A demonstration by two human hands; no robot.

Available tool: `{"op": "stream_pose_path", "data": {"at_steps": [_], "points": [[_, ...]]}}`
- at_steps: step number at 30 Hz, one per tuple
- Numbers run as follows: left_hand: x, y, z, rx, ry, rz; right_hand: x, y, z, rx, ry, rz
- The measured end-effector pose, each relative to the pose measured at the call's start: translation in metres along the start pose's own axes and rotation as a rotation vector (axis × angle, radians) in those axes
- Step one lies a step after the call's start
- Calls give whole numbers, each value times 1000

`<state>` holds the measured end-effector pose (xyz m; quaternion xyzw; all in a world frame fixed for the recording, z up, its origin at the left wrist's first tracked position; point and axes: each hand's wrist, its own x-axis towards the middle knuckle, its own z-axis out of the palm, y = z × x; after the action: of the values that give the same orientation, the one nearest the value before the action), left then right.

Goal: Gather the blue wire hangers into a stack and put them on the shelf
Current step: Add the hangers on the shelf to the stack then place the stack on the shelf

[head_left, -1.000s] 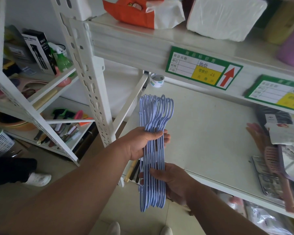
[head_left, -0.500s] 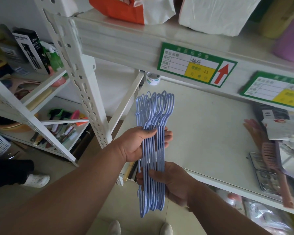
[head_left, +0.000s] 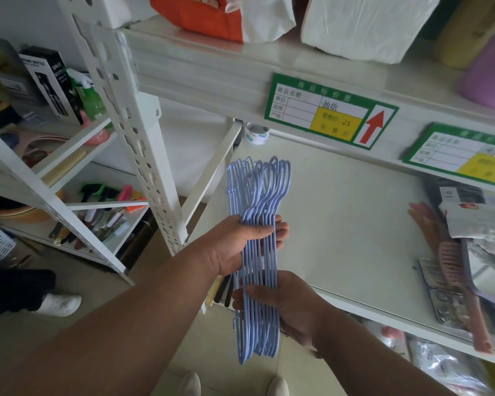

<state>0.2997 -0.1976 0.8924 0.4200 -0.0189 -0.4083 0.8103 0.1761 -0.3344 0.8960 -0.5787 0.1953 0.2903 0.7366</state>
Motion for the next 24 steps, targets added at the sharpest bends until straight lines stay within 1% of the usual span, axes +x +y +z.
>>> {"op": "stream_pose_path", "data": {"at_steps": [3, 5, 6, 9, 10, 13, 15, 18, 21, 24], "points": [[4, 3, 3, -41, 9, 5, -5, -5, 3, 90, -10, -14], [7, 7, 6, -65, 36, 10, -8, -7, 7, 73, 57, -48], [9, 8, 7, -74, 47, 13, -9, -7, 9, 4, 129, -77], [13, 10, 14, -81, 99, 19, -15, -9, 17, -429, 422, -182], [15, 10, 17, -85, 118, 21, -17, -9, 18, -533, 494, -227], [20, 8, 26, -114, 147, 32, -19, -8, 18, -715, 600, -355], [23, 7, 32, -132, 166, 37, -19, -7, 17, -889, 645, -408], [26, 3, 41, -139, 201, 60, -19, -5, 16, -1154, 707, -416], [33, -2, 51, -132, 206, 88, -16, -9, 15, -1232, 728, -363], [47, -9, 58, -114, 299, 63, -8, -18, 9, -1255, 734, -226]]}}
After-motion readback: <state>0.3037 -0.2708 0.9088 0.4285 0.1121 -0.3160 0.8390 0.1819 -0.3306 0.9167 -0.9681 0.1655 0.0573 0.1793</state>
